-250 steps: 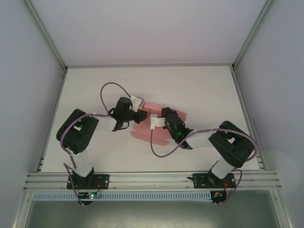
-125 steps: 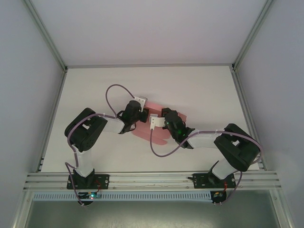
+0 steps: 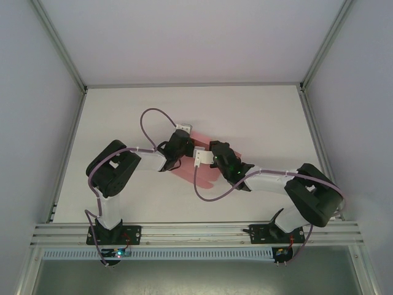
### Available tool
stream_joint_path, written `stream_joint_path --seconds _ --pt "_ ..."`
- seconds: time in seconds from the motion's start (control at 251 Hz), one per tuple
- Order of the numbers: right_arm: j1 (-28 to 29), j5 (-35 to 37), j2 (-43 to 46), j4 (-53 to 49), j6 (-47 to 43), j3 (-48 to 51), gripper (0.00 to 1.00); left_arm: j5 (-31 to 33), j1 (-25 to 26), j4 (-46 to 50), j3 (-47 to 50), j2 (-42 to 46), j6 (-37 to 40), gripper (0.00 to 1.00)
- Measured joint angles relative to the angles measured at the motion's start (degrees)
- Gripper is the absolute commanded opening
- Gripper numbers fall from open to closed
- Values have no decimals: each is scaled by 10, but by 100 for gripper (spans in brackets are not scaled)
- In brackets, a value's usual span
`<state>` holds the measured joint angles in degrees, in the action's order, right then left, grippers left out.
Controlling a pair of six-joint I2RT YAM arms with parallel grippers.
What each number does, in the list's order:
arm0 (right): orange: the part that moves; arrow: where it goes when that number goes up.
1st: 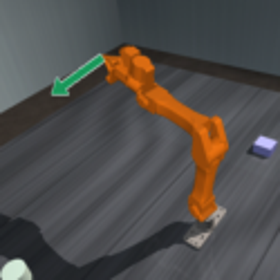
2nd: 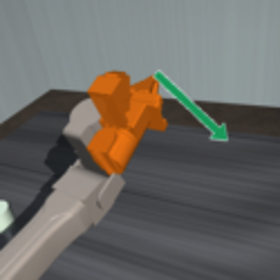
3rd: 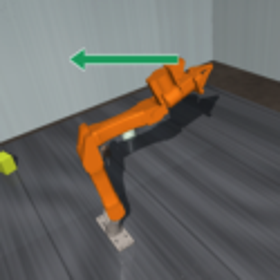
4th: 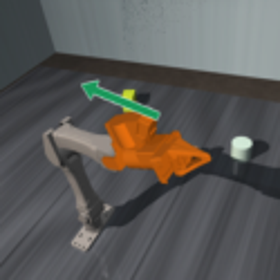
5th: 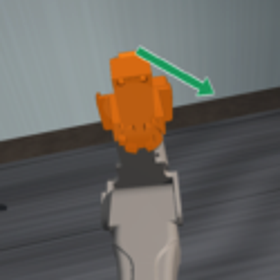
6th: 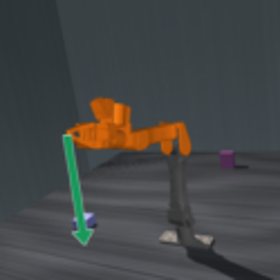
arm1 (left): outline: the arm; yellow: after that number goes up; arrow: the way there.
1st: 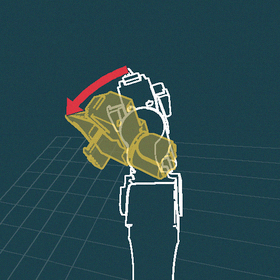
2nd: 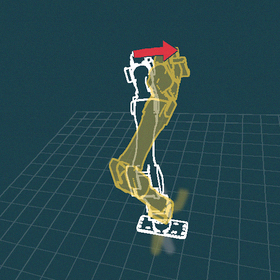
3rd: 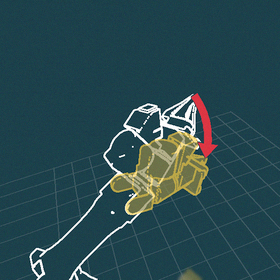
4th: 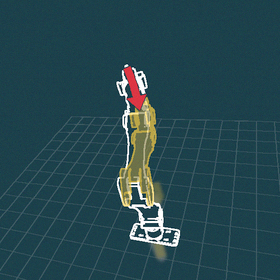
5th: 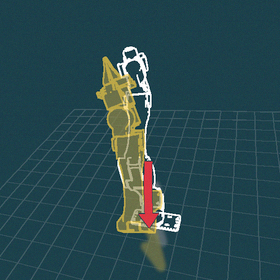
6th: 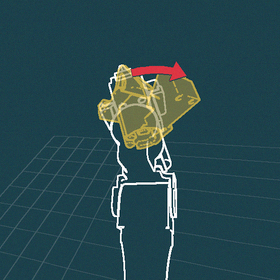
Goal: Assemble paper box
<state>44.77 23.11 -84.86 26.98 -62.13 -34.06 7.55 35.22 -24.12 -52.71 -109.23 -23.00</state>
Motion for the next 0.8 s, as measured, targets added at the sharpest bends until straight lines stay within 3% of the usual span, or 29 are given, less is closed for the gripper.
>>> stream_joint_path --seconds 0.088,0.415,0.802 --pt "0 -5 14 -27 13 -2 0 4 7 2 0 0 -10 0" --pt "-12 -23 22 -60 38 -13 0 10 9 33 -17 0 -14 0" --pt "-12 -50 22 -83 60 -26 0 101 34 164 -58 11 -79 0"
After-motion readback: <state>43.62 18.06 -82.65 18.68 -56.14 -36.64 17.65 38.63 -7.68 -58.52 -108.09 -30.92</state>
